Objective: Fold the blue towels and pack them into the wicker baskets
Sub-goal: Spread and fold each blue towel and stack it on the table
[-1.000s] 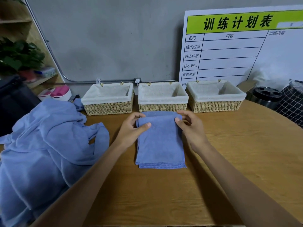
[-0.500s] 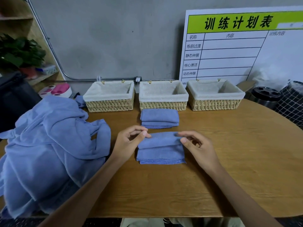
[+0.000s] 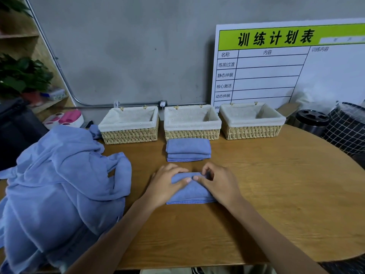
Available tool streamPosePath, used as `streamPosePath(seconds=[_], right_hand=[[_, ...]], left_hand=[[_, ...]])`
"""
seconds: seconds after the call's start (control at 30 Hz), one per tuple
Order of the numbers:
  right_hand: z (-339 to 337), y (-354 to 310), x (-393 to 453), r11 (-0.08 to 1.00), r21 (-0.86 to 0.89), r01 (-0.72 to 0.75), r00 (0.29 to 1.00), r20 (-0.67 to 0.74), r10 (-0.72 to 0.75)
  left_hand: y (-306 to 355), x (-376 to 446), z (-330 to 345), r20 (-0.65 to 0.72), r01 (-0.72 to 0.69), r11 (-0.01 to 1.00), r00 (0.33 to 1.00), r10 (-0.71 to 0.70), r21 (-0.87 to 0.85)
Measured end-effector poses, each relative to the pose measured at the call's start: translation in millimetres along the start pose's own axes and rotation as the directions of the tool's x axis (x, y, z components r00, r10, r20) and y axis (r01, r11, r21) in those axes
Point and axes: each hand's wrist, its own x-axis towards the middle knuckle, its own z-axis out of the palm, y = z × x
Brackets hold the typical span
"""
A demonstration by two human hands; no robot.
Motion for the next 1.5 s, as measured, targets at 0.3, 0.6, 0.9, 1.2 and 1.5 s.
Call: streamPosePath(seconds=[0.3,0.6,0.9,1.2,1.5], right_hand=[[5,15,-3,0.979,-0.149,-0.139,0.978,0.133,0.159],[-32,47,2,0.988,0.023,-0.15,0.983,0.11,0.147],[-87,140,32,0.962,0.12,-0.247,0.968,-0.022,0.251],[-73,173,102,0.965,0.128,-0.227,0.969,-0.066,0.237],[-54,180,133,0.971,0.099,-0.216,0.965,-0.126,0.228]], left_hand=[[4,-6,3,-0.076,0.098,0.991,0.992,-0.105,-0.089],[42,24,34,-0.198,-0.024,0.999,0.98,0.03,0.033],[115,106,92,-0.169,-0.182,0.883,0.946,0.278,0.433],[105,179,88,-0.097,-0.135,0.8,0.967,0.234,0.585],[91,204,84,-0.092,-0.115,0.692,0.963,0.254,0.713]])
